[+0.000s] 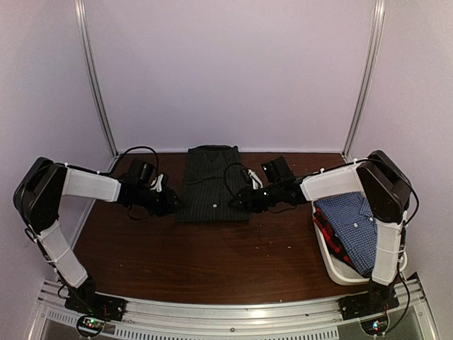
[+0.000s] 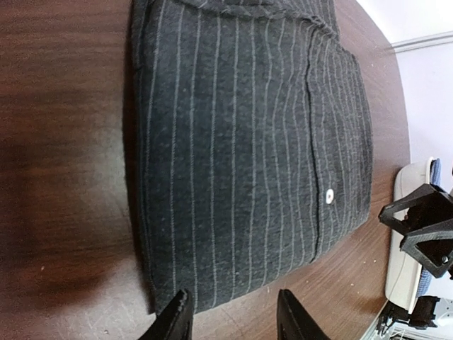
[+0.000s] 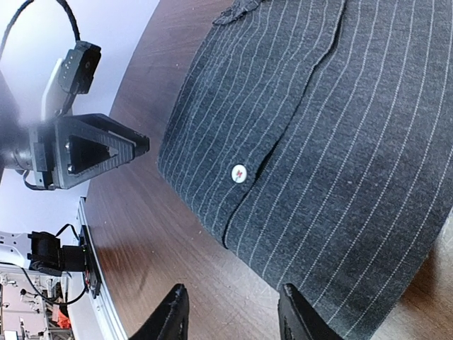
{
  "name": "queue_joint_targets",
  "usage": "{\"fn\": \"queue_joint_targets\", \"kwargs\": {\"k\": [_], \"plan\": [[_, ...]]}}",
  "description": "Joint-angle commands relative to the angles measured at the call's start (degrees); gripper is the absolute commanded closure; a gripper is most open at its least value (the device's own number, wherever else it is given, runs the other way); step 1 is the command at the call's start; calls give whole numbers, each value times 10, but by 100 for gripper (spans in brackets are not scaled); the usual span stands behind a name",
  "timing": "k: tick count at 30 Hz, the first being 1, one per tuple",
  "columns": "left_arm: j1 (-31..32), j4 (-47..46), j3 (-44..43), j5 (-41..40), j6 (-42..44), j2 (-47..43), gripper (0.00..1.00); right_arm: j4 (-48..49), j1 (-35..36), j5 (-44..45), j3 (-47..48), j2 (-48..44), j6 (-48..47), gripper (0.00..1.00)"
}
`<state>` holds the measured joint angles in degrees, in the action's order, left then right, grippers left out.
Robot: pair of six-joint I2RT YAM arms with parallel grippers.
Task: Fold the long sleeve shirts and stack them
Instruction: Move the 2/3-rectangle-folded shirt to the center of the board.
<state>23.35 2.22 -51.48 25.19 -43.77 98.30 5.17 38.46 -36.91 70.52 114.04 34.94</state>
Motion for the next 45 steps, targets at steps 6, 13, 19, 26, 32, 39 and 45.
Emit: {"fn": "queue_joint_targets", "kwargs": {"k": [6,13,19,26,32,39,45], "plan": [[-2,-54,52,-22,-9,-19,59,60,1,23,-77,7,14,56],[-2,-45,76,-37,-4,-32,59,65,0,50,-105,-10,18,56],[-2,-37,89,-42,5,-40,60,73,1,74,-142,-41,27,56],[-2,-47,94,-39,2,-35,63,72,-1,111,-174,-64,36,63],[-1,-51,95,-37,1,-27,64,85,-3,119,-180,-61,49,67],[4,-57,94,-35,-3,-19,64,98,-6,124,-175,-47,59,69],[14,-61,89,-36,-7,-5,66,102,-6,121,-168,-34,59,70]]}}
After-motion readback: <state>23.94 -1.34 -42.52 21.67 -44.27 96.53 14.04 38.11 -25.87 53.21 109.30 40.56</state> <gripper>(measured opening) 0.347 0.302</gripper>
